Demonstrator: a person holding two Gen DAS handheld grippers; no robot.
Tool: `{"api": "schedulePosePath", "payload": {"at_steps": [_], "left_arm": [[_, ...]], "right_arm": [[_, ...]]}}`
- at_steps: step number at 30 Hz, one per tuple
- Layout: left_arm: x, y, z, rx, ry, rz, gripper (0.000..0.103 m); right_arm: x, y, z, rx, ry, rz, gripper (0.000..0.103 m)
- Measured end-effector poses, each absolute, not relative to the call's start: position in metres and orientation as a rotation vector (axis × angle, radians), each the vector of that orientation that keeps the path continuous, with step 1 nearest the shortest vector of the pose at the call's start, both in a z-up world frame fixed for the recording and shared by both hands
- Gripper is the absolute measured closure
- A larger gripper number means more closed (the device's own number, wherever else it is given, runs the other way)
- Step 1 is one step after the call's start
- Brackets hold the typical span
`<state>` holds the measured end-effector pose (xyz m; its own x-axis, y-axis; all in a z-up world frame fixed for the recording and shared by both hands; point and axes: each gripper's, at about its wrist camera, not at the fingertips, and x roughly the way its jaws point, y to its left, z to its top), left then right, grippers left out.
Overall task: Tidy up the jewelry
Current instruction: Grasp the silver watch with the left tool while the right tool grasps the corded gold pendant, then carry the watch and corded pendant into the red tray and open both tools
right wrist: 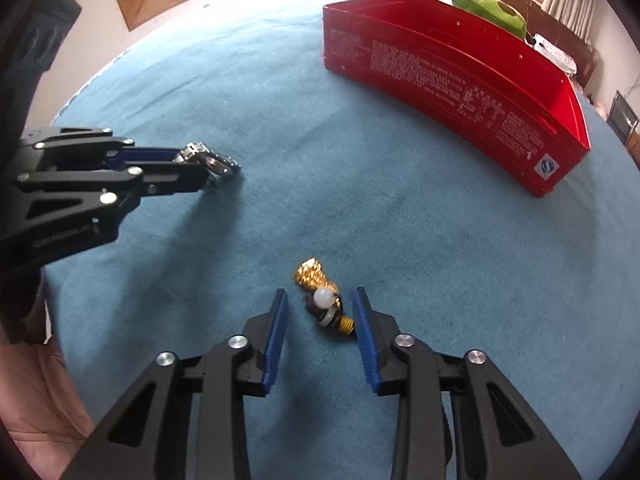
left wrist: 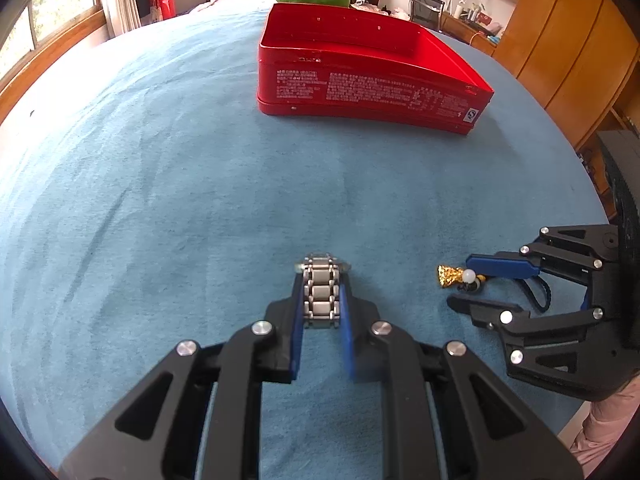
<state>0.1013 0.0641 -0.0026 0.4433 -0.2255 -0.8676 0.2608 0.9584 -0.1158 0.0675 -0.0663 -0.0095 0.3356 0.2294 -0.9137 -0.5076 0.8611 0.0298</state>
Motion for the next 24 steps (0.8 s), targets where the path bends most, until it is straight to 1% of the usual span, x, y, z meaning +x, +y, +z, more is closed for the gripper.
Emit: {"api": "schedulePosePath", "payload": {"at_steps": [2,4,7,12,15,24], "left_arm": [[0.103,0.064,-0.005,0.032,1.077,-0.312,0.088],[0.107,0.062,-0.009,0.029,1.094,-0.321,0.085],[0.109,0.060,-0.014,0.038,1.099,-0.321,0.085],[0.116,0.058,-0.020,0.020,1.111,-0.339,0.083],[0.119,0.058,-0.021,-0.002,1.106,-0.355,0.088],[0.119,0.068,-0.010,-0.073,1.100,-0.405,0.089]], "right_arm": [[0.072,-0.068,-0.009,-0.275,1.135,0.469,0.086],[0.076,-0.074,-0.010,-0.243,1.143,0.470,0.087],[0.077,-0.082,-0.010,-0.188,1.144,0.462,0.088],[0.086,-0.109,-0.011,-0.010,1.155,0.436,0.088],[0.091,-0.122,-0.009,0.046,1.146,0.414,0.088],[0.092,-0.143,0.007,0.157,1.093,0.425,0.088]]}}
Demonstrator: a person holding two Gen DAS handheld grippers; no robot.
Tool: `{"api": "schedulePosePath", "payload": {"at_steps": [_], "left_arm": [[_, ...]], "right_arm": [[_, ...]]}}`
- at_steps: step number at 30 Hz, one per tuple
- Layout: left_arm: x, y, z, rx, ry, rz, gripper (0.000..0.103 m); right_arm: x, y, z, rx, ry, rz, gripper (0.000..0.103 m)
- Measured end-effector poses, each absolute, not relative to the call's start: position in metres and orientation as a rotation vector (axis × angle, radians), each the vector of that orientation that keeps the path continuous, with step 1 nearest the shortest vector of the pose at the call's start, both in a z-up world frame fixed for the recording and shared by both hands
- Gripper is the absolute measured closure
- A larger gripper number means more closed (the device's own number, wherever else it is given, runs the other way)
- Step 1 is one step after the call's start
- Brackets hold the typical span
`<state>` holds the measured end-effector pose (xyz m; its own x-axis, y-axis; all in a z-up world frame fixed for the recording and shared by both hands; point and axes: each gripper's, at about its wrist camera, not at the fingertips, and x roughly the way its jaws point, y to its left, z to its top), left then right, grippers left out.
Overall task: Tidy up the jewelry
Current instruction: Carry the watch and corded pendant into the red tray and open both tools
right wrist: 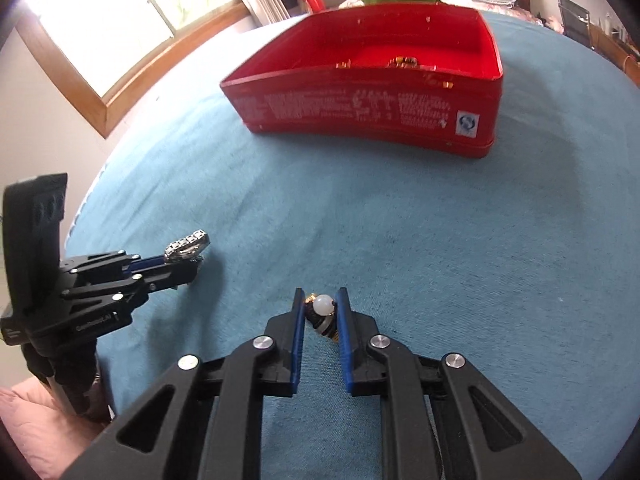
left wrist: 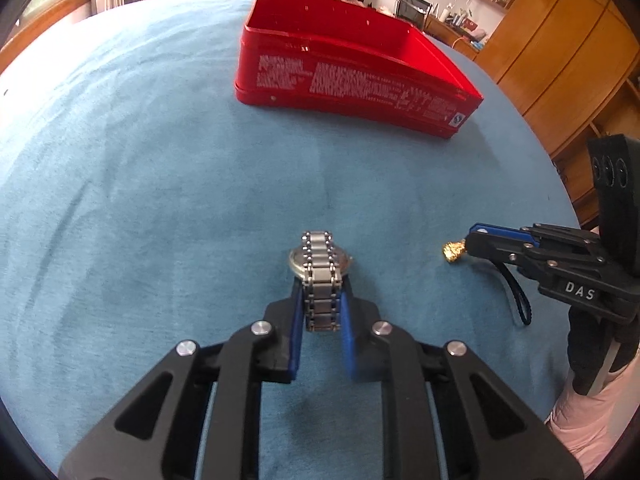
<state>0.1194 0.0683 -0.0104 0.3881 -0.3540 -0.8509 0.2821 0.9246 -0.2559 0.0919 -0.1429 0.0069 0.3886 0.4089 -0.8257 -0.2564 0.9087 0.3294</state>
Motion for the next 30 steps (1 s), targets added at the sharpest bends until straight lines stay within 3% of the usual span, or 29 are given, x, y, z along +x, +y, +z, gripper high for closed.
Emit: {"api": "schedulePosePath", "payload": {"at_steps": [20,30], "left_arm": [[0.145,0.046,0.086,-0.023,0.942,-0.467,0.089],[0.211,0.019,0.119,-0.026,0.925,-0.467,0.089]], "right_arm": [[0.101,-0.162,0.110,0.183,0.911,0.442,0.088],[0.157,-0.172,0.165,0.179,0.858,0.430,0.088]]}}
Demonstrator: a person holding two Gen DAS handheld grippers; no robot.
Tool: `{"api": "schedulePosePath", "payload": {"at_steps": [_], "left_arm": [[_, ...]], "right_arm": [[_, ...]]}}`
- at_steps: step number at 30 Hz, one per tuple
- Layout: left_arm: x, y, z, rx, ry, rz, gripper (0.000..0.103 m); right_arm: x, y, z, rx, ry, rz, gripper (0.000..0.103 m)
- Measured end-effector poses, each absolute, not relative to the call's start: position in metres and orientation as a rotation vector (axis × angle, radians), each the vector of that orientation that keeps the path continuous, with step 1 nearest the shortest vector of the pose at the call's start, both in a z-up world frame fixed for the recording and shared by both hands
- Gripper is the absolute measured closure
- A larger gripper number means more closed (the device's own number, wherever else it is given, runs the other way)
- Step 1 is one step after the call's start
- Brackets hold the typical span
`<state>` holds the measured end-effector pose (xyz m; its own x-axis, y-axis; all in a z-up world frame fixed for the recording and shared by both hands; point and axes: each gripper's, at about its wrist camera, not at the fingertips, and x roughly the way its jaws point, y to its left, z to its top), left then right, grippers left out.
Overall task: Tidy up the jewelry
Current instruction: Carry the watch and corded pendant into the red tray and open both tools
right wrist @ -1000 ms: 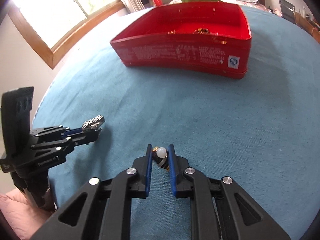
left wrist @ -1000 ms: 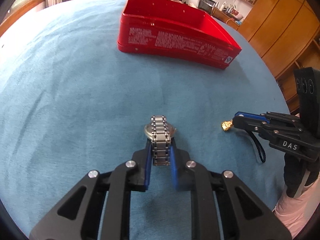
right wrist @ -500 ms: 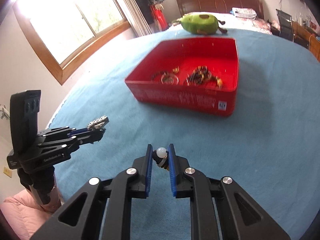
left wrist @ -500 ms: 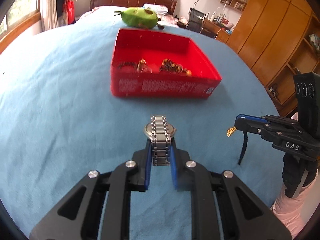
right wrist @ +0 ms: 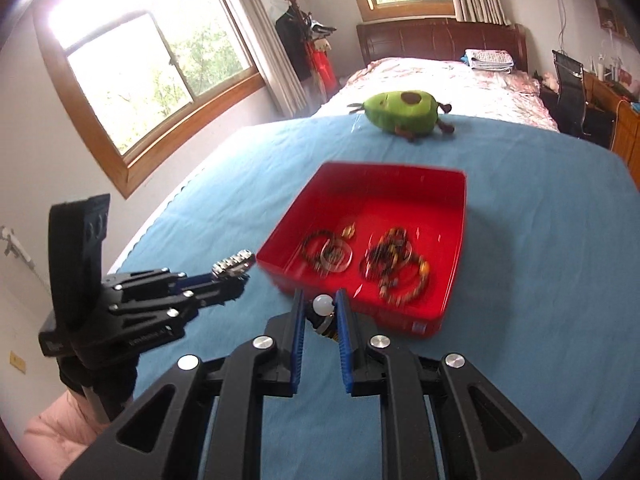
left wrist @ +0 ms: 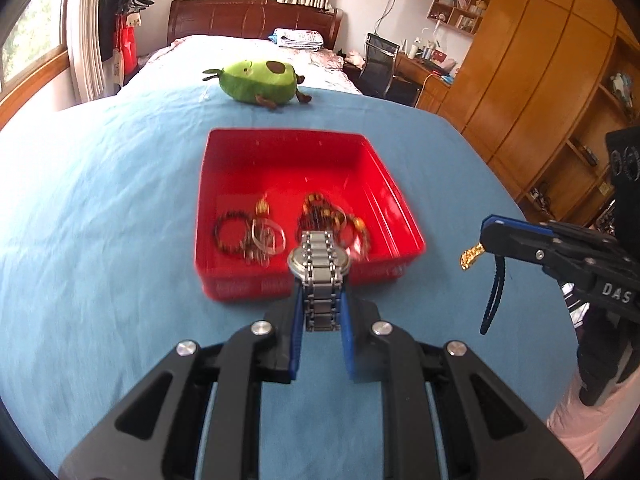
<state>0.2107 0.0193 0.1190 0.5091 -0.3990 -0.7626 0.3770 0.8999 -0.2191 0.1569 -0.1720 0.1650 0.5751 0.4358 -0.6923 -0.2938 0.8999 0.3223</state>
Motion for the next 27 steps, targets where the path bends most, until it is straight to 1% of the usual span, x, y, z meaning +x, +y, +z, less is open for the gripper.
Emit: {"api": "schedulePosePath", "payload": {"at_steps": [4,8,11,14,18,22,25,27], "left_arm": [[0.249,0.006,0.117,-0.024,0.939,-0.446,0.089],[0.287,-0.003,0.110,-0.029,0.953,-0.422,0.089],[0.318,-0.009,0.097,-0.029,0.974,-0.394,0.089],[0.345,-0.012,0.078,-0.039,1.024,-0.366,0.089],[0.367,-0.010,0.049,-0.048,1.085,-0.342,0.089],[0.377,-0.011,0.033,-0.043,1.115,-0.339,0.088],[0.382,-0.009,0.026,-0.055,1.144,-0.342,0.087],[0.383,-0.008,0.028,-0.049,1.127,-0.336,0.085]], "right_arm": [[0.203,-0.172,0.168,0.182,0.869,0.406,0.088],[0.257,-0.175,0.159,0.195,0.884,0.371,0.088],[0.296,-0.174,0.141,0.208,0.909,0.364,0.088],[0.329,-0.170,0.110,0.218,0.972,0.352,0.088],[0.350,-0.165,0.074,0.203,1.035,0.334,0.088],[0.356,-0.160,0.051,0.184,1.074,0.341,0.088],[0.353,-0.156,0.045,0.172,1.082,0.338,0.084],[0.350,-0.156,0.047,0.166,1.074,0.327,0.075]]}}
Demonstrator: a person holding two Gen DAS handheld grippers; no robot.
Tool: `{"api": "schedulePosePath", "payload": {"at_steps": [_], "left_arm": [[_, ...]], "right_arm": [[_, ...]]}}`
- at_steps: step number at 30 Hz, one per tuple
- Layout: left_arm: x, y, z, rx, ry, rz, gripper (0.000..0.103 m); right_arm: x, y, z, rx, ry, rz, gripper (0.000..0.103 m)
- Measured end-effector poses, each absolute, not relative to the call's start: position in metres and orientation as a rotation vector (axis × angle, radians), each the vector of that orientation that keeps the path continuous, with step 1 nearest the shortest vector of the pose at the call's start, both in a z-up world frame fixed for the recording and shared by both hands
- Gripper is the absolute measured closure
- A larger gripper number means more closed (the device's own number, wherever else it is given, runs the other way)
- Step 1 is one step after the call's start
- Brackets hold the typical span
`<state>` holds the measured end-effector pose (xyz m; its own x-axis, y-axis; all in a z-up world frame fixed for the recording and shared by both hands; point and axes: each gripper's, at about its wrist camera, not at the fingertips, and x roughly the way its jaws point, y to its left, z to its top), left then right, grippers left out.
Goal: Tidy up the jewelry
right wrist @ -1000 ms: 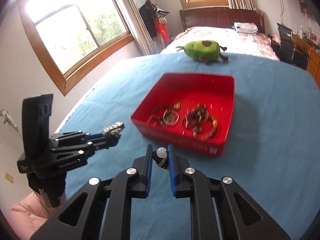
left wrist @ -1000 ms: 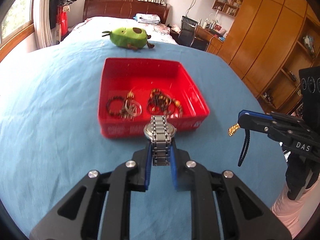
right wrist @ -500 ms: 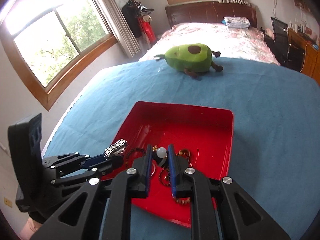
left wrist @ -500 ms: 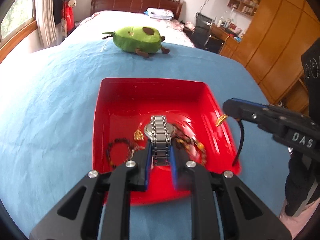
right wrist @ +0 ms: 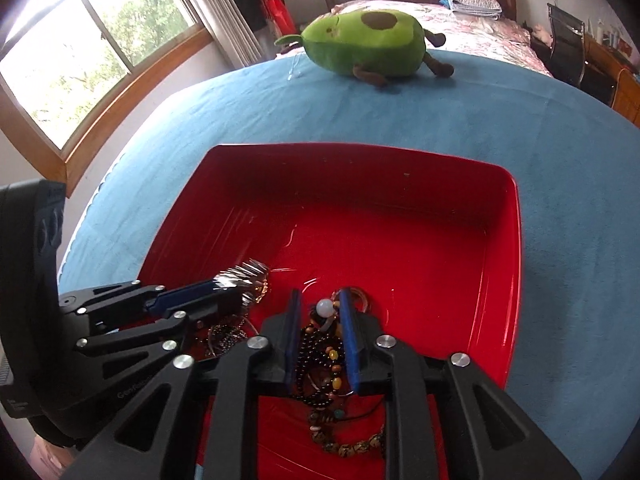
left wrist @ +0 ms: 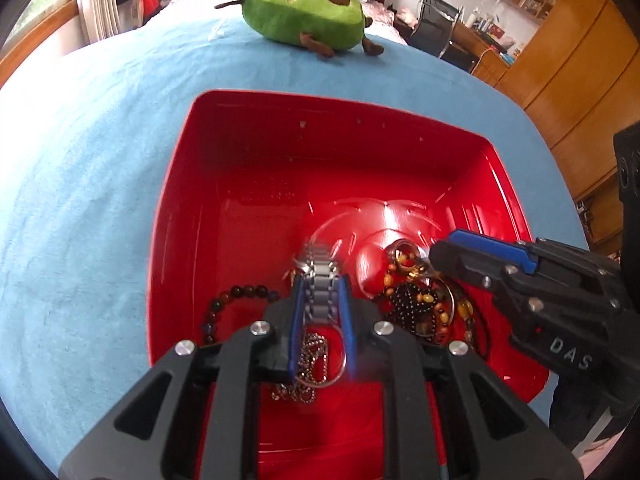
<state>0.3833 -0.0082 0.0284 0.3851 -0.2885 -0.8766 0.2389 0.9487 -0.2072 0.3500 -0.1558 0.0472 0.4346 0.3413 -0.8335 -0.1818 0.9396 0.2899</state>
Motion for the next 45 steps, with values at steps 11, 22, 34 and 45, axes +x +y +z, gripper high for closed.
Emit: {"api": "schedulePosePath", "payload": {"at_steps": [11,22,34,45], "left_arm": [[0.338,0.002,0.075,-0.045,1.020,-0.351,0.068],[0.255,0.030,0.107,-0.030,0.900,-0.302,0.024],[0.207,0.046,0.108,0.017,0.823,-0.200,0.012],[0.203,0.051,0.107,0.013,0.814,-0.193,0.012]], "right_arm": [[0.310,-0.161,0.089,0.170,0.981,0.317,0.075],[0.234,-0.169,0.118,0.150,0.875,0.234,0.034],[0.192,-0.165,0.113,0.128,0.825,0.134,0.004],[0.186,-0.168,0.105,0.150,0.866,0.088,0.004]]}}
